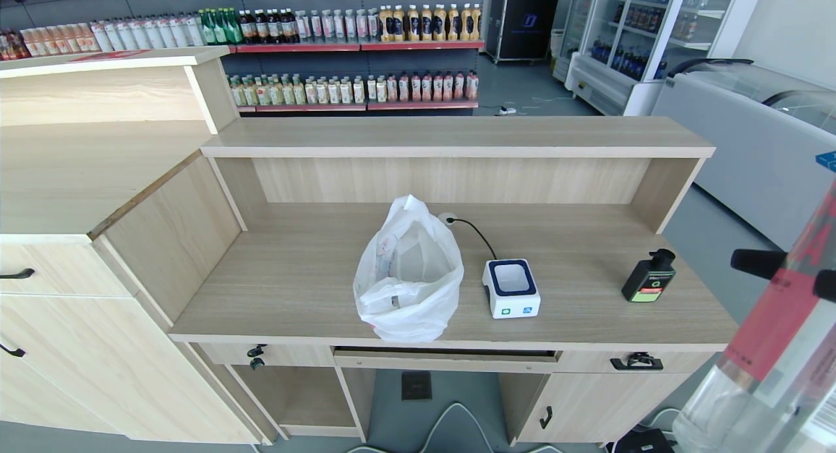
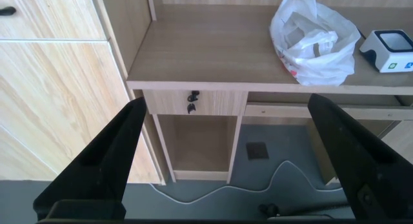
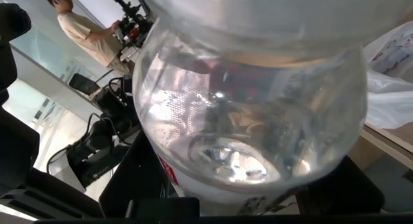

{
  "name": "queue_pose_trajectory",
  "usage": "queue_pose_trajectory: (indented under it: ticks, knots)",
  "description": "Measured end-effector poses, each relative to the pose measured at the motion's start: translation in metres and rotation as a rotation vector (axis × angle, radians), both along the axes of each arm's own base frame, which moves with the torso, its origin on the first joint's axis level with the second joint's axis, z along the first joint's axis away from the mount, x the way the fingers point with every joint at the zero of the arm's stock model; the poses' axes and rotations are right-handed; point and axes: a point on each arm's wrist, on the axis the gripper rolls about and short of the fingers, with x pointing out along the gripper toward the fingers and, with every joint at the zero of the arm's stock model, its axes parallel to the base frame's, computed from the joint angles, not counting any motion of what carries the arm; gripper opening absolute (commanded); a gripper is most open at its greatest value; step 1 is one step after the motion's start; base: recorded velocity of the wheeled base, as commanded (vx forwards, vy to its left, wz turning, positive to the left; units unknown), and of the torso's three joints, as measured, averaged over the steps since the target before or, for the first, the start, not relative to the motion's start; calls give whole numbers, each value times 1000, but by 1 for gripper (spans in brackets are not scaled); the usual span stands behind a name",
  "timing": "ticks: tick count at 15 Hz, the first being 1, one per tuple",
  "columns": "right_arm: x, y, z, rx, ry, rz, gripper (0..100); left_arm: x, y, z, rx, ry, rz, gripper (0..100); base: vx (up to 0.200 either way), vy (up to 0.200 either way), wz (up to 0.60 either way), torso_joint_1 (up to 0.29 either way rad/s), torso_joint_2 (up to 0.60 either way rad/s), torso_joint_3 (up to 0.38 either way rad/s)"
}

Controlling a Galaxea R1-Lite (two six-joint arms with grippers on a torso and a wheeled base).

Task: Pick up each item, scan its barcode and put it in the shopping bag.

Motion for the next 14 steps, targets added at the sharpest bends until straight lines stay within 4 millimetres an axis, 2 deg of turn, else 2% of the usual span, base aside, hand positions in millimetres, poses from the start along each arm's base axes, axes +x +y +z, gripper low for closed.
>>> queue_pose_trajectory:
  ticks: [6, 8, 10, 14]
  knots:
    - [2, 1, 0, -2, 0, -6, 0, 0, 0, 0, 0, 0, 0, 100, 0, 0, 0, 0, 0, 0]
    - [8, 0, -1, -16, -15, -47, 0, 0, 0, 0, 0, 0, 0, 100, 0, 0, 0, 0, 0, 0]
    - [24, -5, -4, -66, -72, -157, 0, 0, 0, 0, 0, 0, 0, 100, 0, 0, 0, 0, 0, 0]
    - [83, -34, -19, -198, -226, -463, 0, 0, 0, 0, 0, 0, -1, 100, 0, 0, 0, 0, 0, 0]
